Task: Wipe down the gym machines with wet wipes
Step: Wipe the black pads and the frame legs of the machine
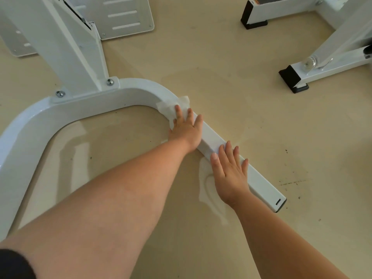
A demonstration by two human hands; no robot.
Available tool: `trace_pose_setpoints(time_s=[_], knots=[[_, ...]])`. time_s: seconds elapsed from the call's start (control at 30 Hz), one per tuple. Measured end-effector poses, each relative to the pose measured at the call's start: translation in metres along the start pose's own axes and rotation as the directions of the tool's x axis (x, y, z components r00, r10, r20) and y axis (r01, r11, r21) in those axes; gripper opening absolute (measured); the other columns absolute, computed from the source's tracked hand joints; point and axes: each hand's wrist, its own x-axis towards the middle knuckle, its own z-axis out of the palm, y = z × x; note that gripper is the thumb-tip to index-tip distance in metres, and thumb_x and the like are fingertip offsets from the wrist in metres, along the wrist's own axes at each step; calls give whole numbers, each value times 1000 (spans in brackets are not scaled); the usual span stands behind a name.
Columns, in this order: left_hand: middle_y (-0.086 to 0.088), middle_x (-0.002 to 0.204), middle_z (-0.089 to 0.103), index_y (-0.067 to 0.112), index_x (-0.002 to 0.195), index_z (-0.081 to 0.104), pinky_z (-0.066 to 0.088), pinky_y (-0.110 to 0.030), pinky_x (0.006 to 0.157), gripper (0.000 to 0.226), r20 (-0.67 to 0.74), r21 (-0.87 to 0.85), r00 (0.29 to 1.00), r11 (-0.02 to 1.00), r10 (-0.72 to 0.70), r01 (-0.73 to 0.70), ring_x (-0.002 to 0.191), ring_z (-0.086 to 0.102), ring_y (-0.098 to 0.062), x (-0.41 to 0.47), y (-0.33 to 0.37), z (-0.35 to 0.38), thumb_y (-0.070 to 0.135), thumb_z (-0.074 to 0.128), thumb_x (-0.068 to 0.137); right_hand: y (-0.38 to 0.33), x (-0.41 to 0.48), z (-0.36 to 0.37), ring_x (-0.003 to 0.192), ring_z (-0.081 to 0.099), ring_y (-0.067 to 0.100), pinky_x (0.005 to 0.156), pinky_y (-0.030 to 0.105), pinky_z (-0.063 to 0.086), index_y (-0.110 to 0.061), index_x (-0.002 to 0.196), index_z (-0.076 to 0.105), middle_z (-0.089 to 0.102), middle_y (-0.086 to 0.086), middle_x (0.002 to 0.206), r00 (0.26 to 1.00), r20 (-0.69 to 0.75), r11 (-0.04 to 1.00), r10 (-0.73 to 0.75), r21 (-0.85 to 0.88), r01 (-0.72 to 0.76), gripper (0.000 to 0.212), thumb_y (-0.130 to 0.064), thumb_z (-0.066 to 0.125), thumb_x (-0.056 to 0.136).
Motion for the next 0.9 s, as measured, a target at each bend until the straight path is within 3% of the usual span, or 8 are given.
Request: trace_pose_setpoints(time_s=[0.2,0.3,0.4,0.5,0.63,0.9], knots=[[2,161,-37,29,162,-3,10,-50,124,66,-58,-50,998,999,-6,3,156,8,-29,7,2,-12,56,16,105,-4,4,1,145,-39,6,120,39,-26,-24,162,-12,-30,-12,165,999,48,996,10,-89,-5,104,-83,-14,77],[-2,161,-37,25,162,-1,11,-49,124,64,-11,-105,996,990,88,-89,156,-2,-28,-9,-2,15,51,19,107,-8,2,7,149,-36,11,122,42,-23,-22,162,-12,-28,-6,167,1000,-29,980,-11,-199,5,105,-82,-25,77],[1,160,-39,28,162,-2,12,-48,124,62,50,-138,990,982,133,-126,157,2,-25,-17,-7,26,50,19,107,-10,6,13,148,-38,12,122,40,-23,-24,159,-17,-31,-7,166,995,-58,966,-83,-252,66,99,-77,-32,76],[1,161,-37,29,162,-2,11,-49,124,64,34,-112,996,991,79,-75,156,9,-28,-5,-8,1,55,16,106,-13,14,14,150,-35,15,123,42,-21,-22,163,-12,-29,-5,166,997,-19,970,-76,-232,70,93,-68,-16,82],[-9,162,-33,23,162,-4,3,-50,125,68,-7,64,1000,998,-28,29,155,3,-34,27,-11,-52,57,13,105,-25,15,17,150,-36,21,123,46,-20,-17,161,-18,-33,0,165,1000,17,948,-14,-318,18,95,-56,-9,76],[-4,163,-34,24,160,-12,-7,-54,124,73,-96,175,985,971,-145,160,155,-9,-34,66,-30,-109,60,15,103,-27,23,6,145,-43,24,122,49,-21,-15,156,-30,-45,2,159,991,127,931,34,-364,15,85,-51,23,100]])
